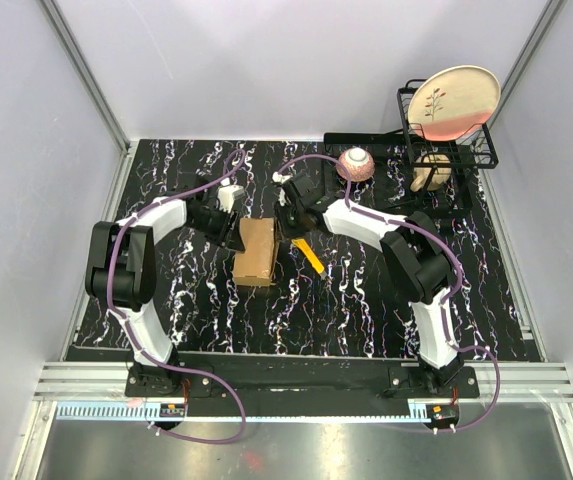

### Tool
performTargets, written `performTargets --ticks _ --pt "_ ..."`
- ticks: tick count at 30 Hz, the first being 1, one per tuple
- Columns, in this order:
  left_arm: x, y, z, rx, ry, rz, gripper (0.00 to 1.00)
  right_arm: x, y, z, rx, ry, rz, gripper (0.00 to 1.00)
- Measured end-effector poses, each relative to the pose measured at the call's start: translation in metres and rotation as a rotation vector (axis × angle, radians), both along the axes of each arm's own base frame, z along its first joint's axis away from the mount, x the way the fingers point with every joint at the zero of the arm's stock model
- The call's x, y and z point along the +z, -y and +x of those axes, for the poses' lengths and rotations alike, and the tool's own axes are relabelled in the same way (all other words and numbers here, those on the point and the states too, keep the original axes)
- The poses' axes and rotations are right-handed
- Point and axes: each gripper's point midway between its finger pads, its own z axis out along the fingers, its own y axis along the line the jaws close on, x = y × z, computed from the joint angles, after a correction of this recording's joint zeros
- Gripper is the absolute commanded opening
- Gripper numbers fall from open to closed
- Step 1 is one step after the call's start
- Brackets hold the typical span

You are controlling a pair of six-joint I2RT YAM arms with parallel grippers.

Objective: Unpack the express box
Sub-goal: Open the express box at the center of the board.

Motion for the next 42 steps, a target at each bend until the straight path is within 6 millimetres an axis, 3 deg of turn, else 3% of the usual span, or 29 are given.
performTargets --ticks 12,22,24,25,26,27,29,31,33,35,37,38,42 --pt "0.0 0.0 -0.001 0.0 0.0 0.0 0.41 -0.009 0.009 -0.003 -0.009 -0.01 -0.052 0.27" --pt "0.001 -0.001 -0.004 0.0 -0.01 0.002 0.41 -0.025 -0.007 -0.006 -0.035 -0.094 0.021 0.32" --pt "0.001 -0.001 -0.004 0.0 -0.013 0.002 0.41 -0.026 -0.007 -0.007 -0.044 -0.102 0.026 0.27" --pt "0.001 -0.001 -0.005 0.0 -0.013 0.003 0.41 -0.026 -0.007 -0.007 -0.049 -0.106 0.027 0.11" --pt "0.001 -0.001 -0.004 0.0 -0.013 0.002 0.41 -0.026 -0.008 -0.007 -0.053 -0.111 0.032 0.02" --pt "0.001 -0.001 -0.005 0.0 -0.014 0.002 0.41 -0.026 -0.009 -0.008 -0.057 -0.117 0.041 0.0" --pt "0.001 -0.001 -0.006 0.002 -0.022 0.003 0.5 -0.025 -0.012 -0.007 -0.065 -0.115 0.057 0.0" --pt "0.002 -0.001 -0.009 0.004 -0.03 0.005 0.69 -0.024 -0.01 -0.009 -0.054 -0.094 0.06 0.0" --pt "0.005 -0.002 -0.014 0.0 -0.051 0.012 0.73 -0.019 -0.006 -0.012 -0.009 -0.04 0.028 0.0" --pt "0.017 -0.002 -0.016 0.0 -0.07 0.014 0.8 -0.006 -0.006 -0.013 0.054 0.038 -0.01 0.0" --pt "0.043 0.0 -0.008 -0.004 -0.04 -0.001 0.88 0.022 -0.012 -0.016 0.149 0.165 -0.039 0.0" --pt "0.064 0.001 -0.001 -0.003 -0.011 -0.013 0.94 0.038 -0.014 -0.017 0.196 0.238 -0.058 0.0" --pt "0.156 0.001 0.018 0.001 0.181 -0.071 0.99 0.115 -0.02 -0.024 0.327 0.529 -0.067 0.0"
